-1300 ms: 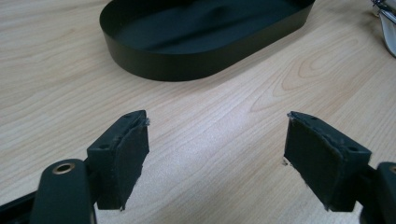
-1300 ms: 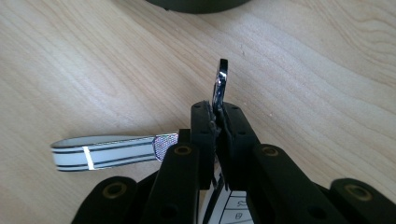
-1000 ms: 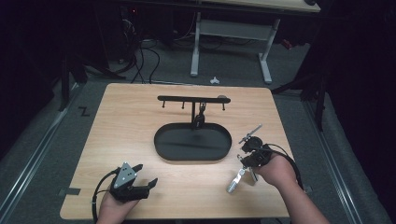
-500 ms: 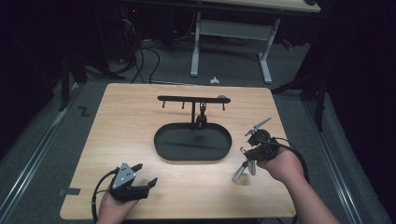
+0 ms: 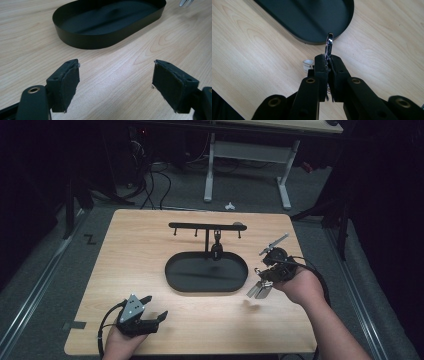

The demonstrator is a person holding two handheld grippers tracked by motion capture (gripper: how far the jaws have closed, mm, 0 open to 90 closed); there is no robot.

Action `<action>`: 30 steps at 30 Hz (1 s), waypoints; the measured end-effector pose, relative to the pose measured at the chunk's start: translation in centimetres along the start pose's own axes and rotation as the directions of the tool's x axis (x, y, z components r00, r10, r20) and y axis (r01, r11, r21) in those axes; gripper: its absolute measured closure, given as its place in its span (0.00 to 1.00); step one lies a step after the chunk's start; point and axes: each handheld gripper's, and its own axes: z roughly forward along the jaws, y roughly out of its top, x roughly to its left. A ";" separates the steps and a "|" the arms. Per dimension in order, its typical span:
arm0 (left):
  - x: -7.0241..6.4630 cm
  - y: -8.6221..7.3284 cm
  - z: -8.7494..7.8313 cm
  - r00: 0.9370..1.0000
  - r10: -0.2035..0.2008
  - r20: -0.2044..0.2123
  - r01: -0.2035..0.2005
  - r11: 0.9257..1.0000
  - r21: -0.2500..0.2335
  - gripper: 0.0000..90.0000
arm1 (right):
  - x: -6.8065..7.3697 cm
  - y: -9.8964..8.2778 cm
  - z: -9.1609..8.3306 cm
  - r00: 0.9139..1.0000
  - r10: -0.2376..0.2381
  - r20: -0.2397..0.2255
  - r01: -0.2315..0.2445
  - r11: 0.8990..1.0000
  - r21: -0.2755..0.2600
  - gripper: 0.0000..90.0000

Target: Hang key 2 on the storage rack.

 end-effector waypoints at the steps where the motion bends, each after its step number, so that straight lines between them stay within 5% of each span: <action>1: 0.0 0.0 -0.1 1.000 0.002 0.000 -0.002 1.000 0.002 0.25 | 0.0 0.2 -0.2 1.000 -0.005 0.003 0.005 1.000 -0.002 0.95; 16: -0.1 -0.5 -1.1 1.000 0.008 -0.025 -0.008 1.000 0.011 0.25 | 0.5 2.7 -1.3 0.999 -0.040 0.023 0.041 0.999 -0.022 0.95; 30: 0.7 -1.9 -3.2 0.996 -0.034 -0.085 0.037 0.999 0.025 0.25 | 1.1 5.6 -1.6 0.996 -0.089 0.016 0.089 0.995 -0.041 0.95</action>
